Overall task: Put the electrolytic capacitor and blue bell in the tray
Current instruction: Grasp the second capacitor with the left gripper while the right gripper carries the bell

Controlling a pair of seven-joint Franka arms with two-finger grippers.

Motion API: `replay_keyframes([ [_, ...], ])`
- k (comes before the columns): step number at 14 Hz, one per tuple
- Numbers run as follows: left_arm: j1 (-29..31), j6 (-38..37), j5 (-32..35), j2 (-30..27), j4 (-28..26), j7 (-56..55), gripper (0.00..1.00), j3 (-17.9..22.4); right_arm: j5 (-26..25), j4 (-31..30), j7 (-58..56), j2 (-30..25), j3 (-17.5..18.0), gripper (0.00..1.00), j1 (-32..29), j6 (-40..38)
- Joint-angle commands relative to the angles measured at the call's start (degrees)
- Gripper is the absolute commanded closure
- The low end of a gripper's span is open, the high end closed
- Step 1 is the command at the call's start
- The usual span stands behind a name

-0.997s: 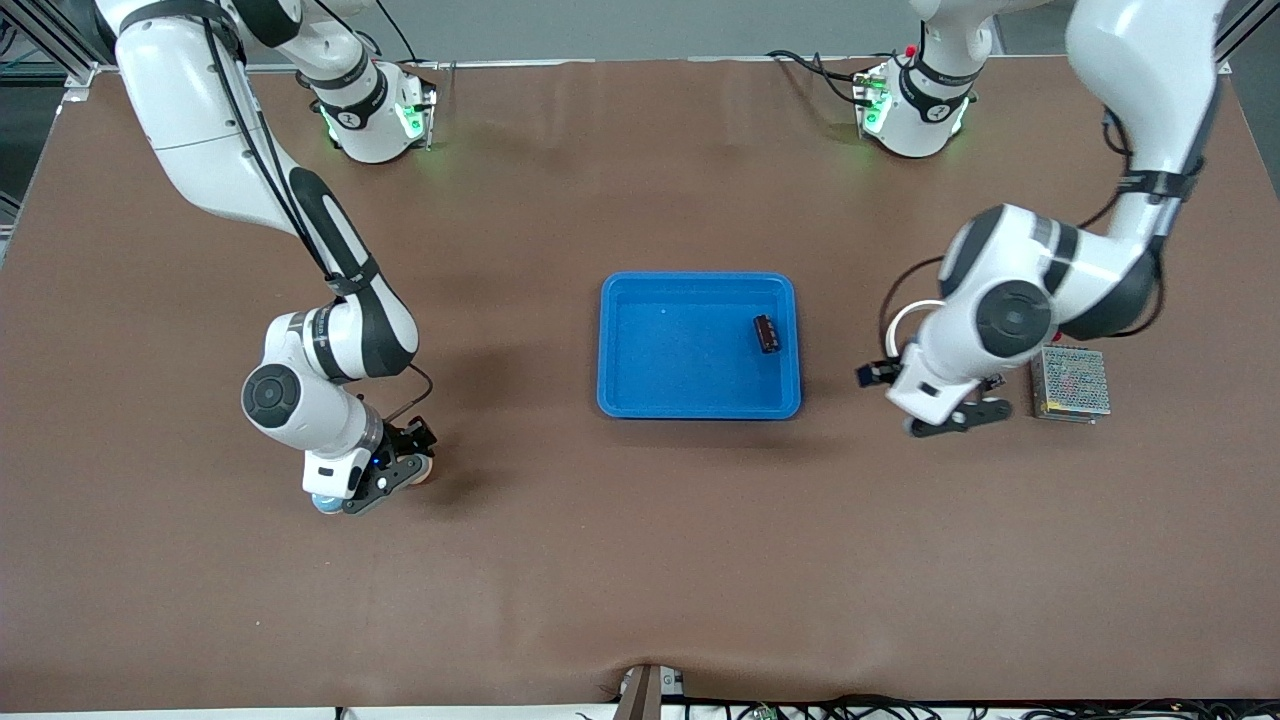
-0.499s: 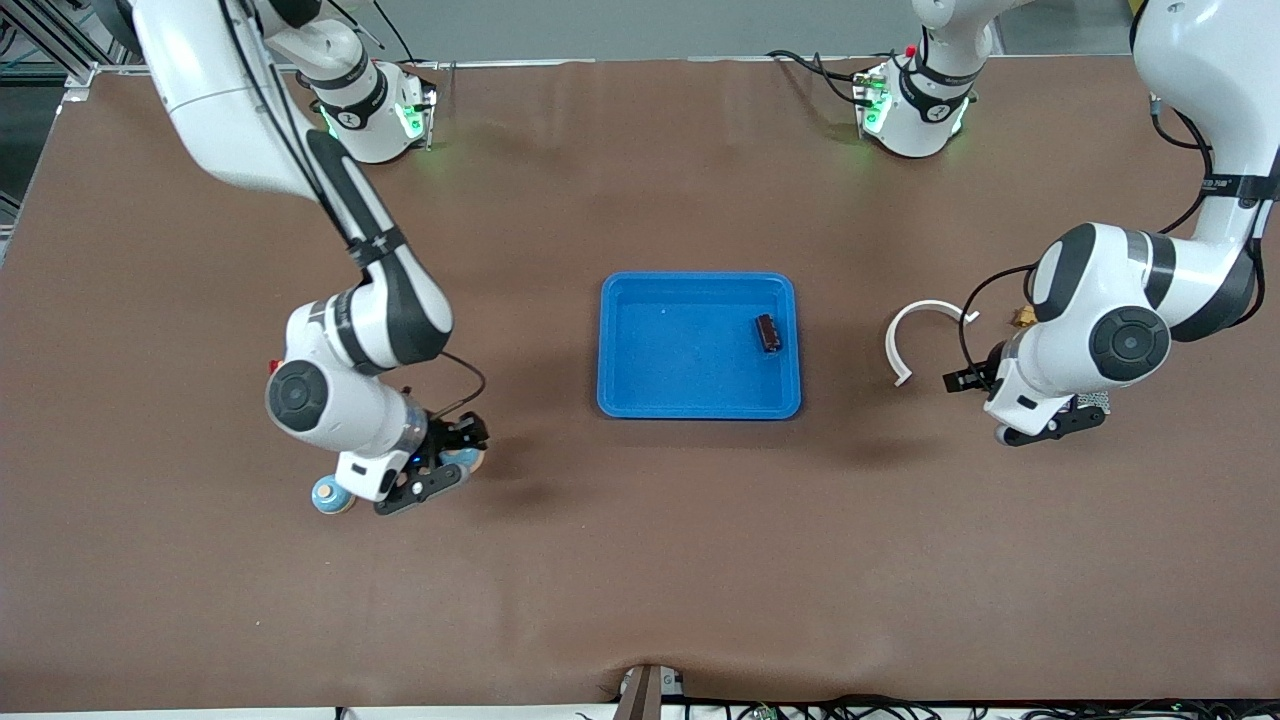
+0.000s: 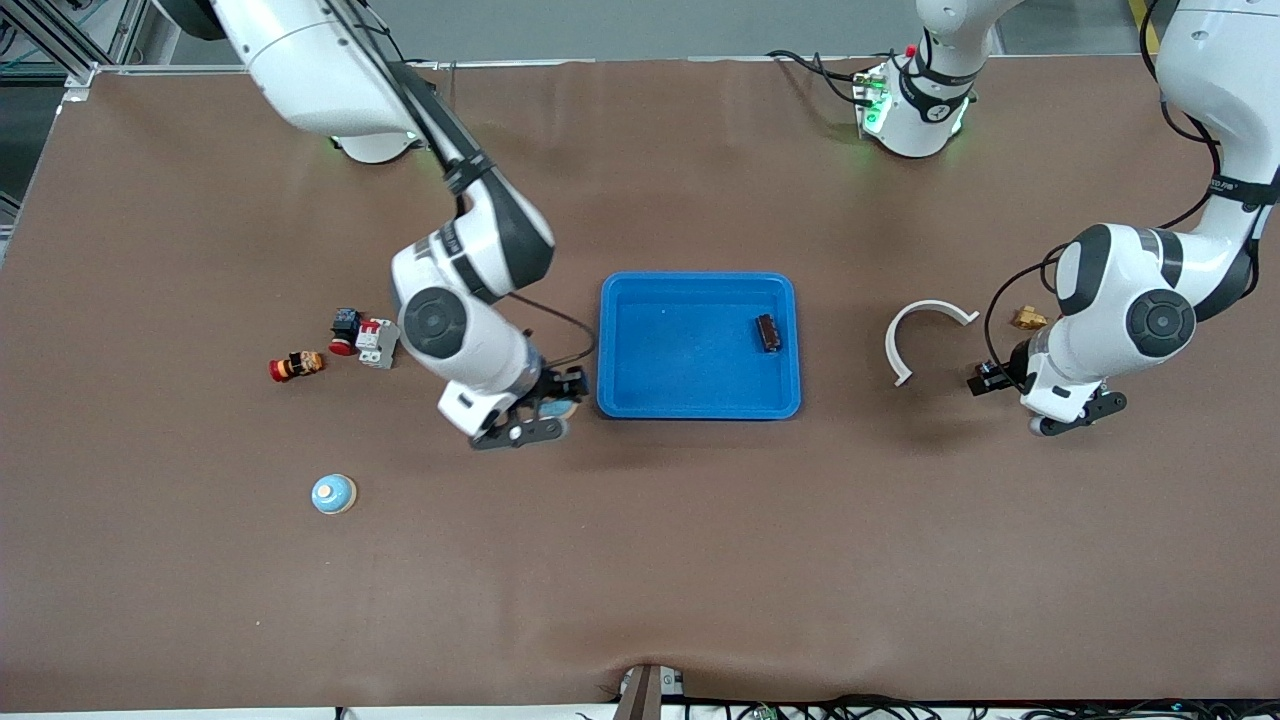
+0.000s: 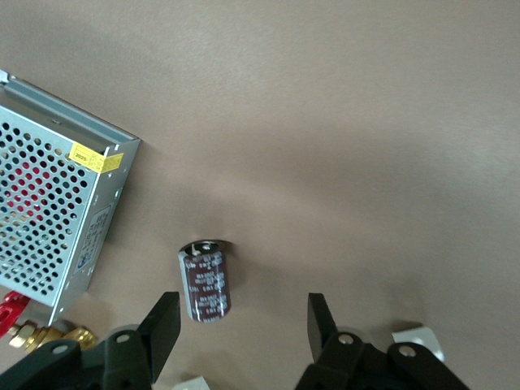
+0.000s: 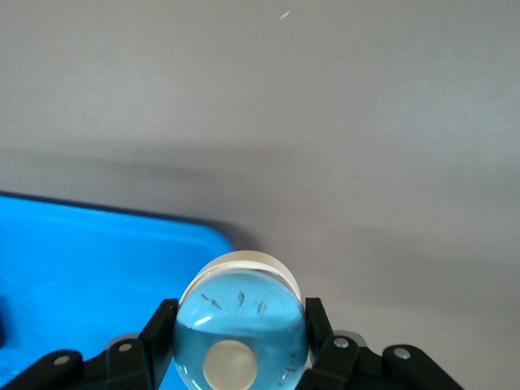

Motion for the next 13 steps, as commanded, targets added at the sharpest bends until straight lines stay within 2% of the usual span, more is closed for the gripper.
replay_keyframes([
  [1,1.2,2.7,2.5,0.1,-2.4,-1.4,0.31,-0.1,0.5,-1.2,6.9,-1.5,-0.9,0.6,3.9,1.2],
  [3,2.2,2.8,2.5,0.7,-2.3,-2.4,0.31,0.4,0.4,-1.8,9.4,-1.4,-1.0,0.61,6.0,2.7],
  [8,3.0,3.3,2.5,3.2,-2.0,-3.4,0.32,0.7,0.3,-6.4,11.0,-0.3,-1.2,0.61,9.5,11.9],
  [11,3.0,3.3,3.4,3.9,-1.9,-3.4,0.46,0.7,0.3,-7.6,11.0,0.5,-1.2,0.61,10.6,13.2],
  [13,3.2,3.3,5.3,4.4,-1.9,-3.4,0.5,0.8,0.3,-7.6,11.0,1.3,-1.2,0.61,11.2,13.2],
])
